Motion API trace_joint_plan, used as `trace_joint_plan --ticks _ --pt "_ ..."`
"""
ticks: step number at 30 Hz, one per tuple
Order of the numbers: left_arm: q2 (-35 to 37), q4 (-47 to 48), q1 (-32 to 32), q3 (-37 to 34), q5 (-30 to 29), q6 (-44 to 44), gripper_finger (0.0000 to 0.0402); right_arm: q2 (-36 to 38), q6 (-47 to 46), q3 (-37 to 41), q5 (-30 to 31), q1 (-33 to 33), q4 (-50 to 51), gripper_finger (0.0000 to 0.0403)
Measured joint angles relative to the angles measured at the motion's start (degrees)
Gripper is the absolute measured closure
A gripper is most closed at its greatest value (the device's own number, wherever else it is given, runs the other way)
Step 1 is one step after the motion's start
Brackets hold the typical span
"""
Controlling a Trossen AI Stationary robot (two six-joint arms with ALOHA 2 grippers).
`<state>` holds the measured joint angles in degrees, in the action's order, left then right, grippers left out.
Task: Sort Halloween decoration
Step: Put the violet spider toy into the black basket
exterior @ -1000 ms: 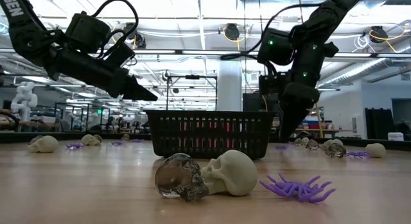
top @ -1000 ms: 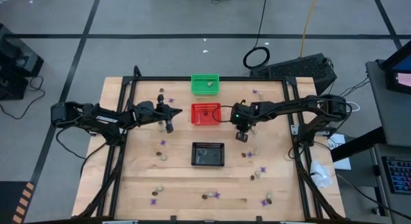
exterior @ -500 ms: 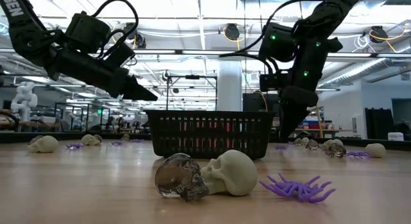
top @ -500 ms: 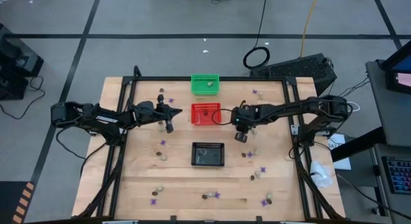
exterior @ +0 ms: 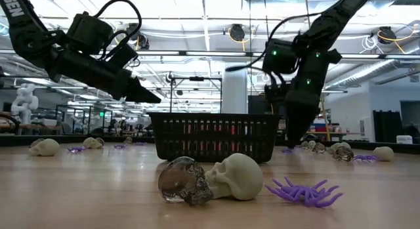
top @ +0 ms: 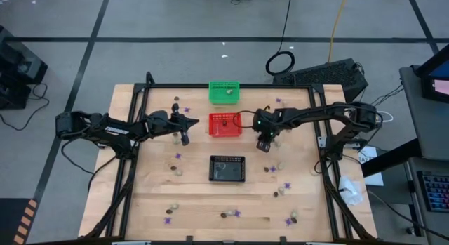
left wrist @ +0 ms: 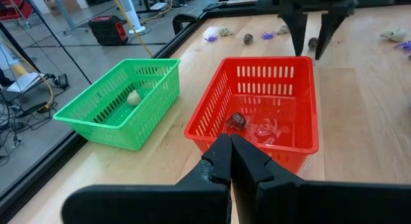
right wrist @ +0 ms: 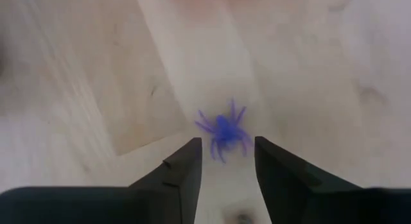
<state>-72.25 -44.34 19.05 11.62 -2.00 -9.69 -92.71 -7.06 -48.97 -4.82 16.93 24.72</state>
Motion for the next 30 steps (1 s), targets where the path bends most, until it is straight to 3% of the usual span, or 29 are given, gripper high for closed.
trace_joint_plan --ticks 8,16,22,30 --pt "0.0 0.4 0.0 0.0 0.0 0.2 0.0398 -3.4 -1.7 -0.3 -2.6 2.0 -2.3 0.0284" --pt "0.0 0.4 0.0 0.0 0.0 0.2 0.0398 0.5 -3.2 0.2 -2.7 3.4 -0.5 0.0289" --pt "0.0 0.4 0.0 0.0 0.0 0.2 0.0398 2.3 -4.2 0.1 0.3 3.4 -0.6 0.0270" --pt "0.0 0.4 0.0 0.0 0.0 0.3 0.0398 -1.1 -2.4 0.0 0.1 3.7 -3.0 0.0233"
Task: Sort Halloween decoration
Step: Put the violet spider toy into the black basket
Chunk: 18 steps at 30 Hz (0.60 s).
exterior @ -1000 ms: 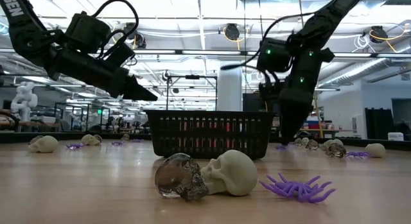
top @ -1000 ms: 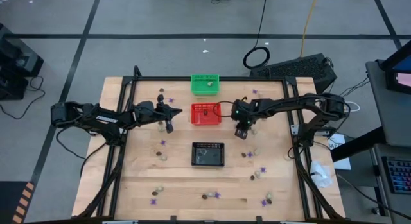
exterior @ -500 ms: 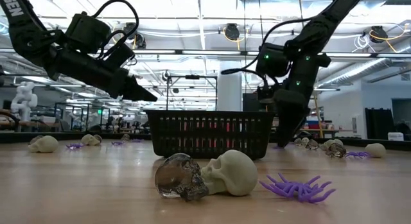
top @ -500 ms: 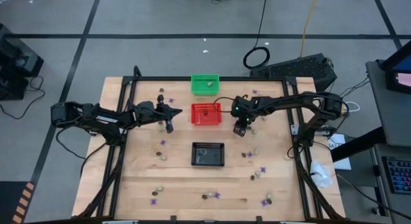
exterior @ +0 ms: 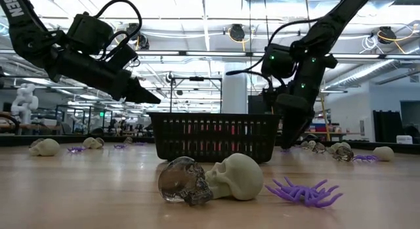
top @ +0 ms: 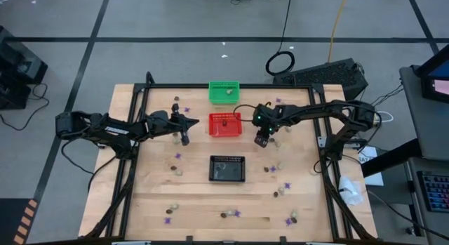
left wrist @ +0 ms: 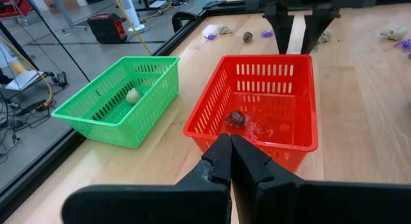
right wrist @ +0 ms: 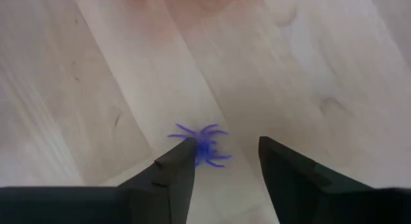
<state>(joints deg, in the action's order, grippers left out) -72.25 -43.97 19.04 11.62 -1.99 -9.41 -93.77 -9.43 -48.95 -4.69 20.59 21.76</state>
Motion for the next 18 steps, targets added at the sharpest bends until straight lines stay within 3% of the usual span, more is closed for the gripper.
trace_joint_plan --ticks 8,18 --pt "0.0 0.0 0.0 0.0 0.0 0.0 0.0398 -2.3 0.8 -0.2 -0.1 0.1 -1.0 0.0234" --pt "0.0 0.1 0.0 0.0 0.0 0.0 0.0398 -2.4 0.7 -0.2 -1.7 0.8 -0.8 0.0296"
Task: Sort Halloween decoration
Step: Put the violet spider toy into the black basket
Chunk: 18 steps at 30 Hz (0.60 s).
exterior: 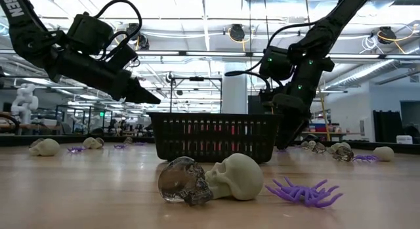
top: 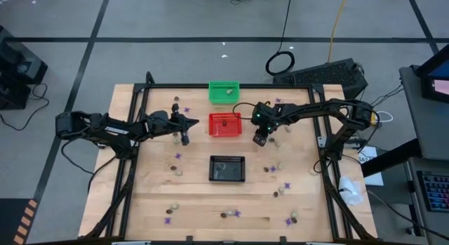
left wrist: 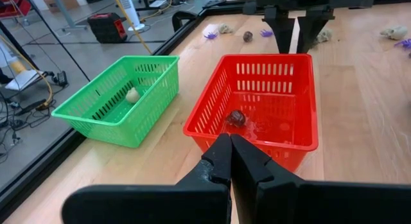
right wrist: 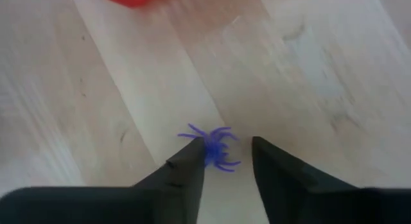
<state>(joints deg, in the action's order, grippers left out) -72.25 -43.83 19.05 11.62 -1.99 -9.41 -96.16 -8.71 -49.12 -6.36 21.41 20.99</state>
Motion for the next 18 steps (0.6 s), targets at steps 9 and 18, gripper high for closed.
trace_joint_plan --ticks 9,18 --pt "0.0 0.4 0.0 0.0 0.0 0.0 0.0398 1.6 1.7 0.2 0.2 -0.3 0.1 0.0397" --pt "0.0 0.4 0.0 0.0 0.0 0.0 0.0398 5.5 2.5 0.4 0.6 -3.7 1.8 0.0396"
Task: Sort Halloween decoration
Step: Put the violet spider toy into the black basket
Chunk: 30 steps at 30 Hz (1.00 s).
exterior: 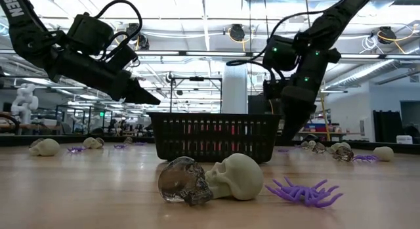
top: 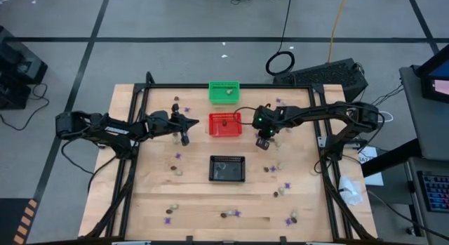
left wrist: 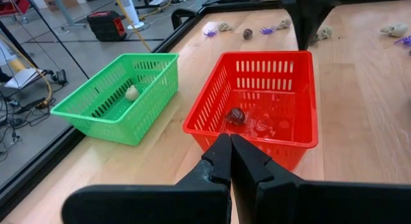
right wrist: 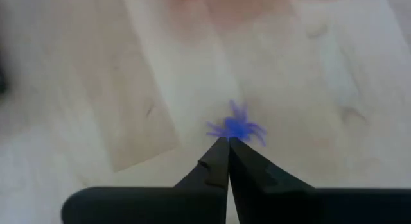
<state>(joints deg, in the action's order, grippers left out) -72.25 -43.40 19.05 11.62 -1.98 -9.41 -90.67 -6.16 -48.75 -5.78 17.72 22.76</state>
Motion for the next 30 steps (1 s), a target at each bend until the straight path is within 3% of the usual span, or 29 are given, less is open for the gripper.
trace_joint_plan --ticks 4,10,16,22,30 --pt "0.0 0.0 0.0 0.0 0.0 0.0 0.0398 0.1 1.3 0.0 3.1 -2.3 0.1 0.0372" --pt "0.0 0.1 0.0 0.0 0.0 0.0 0.0398 0.1 6.8 -0.1 11.6 -4.1 -0.1 0.0289" --pt "0.0 0.2 0.0 0.0 0.0 0.0 0.0398 -0.2 10.3 -0.2 10.1 -2.7 -1.2 0.0224" --pt "0.0 0.2 0.0 0.0 0.0 0.0 0.0398 -2.2 11.5 -0.3 5.6 -0.8 -2.9 0.0219" --pt "0.0 0.2 0.0 0.0 0.0 0.0 0.0398 -5.5 12.3 -0.5 2.9 -0.4 -3.1 0.0250"
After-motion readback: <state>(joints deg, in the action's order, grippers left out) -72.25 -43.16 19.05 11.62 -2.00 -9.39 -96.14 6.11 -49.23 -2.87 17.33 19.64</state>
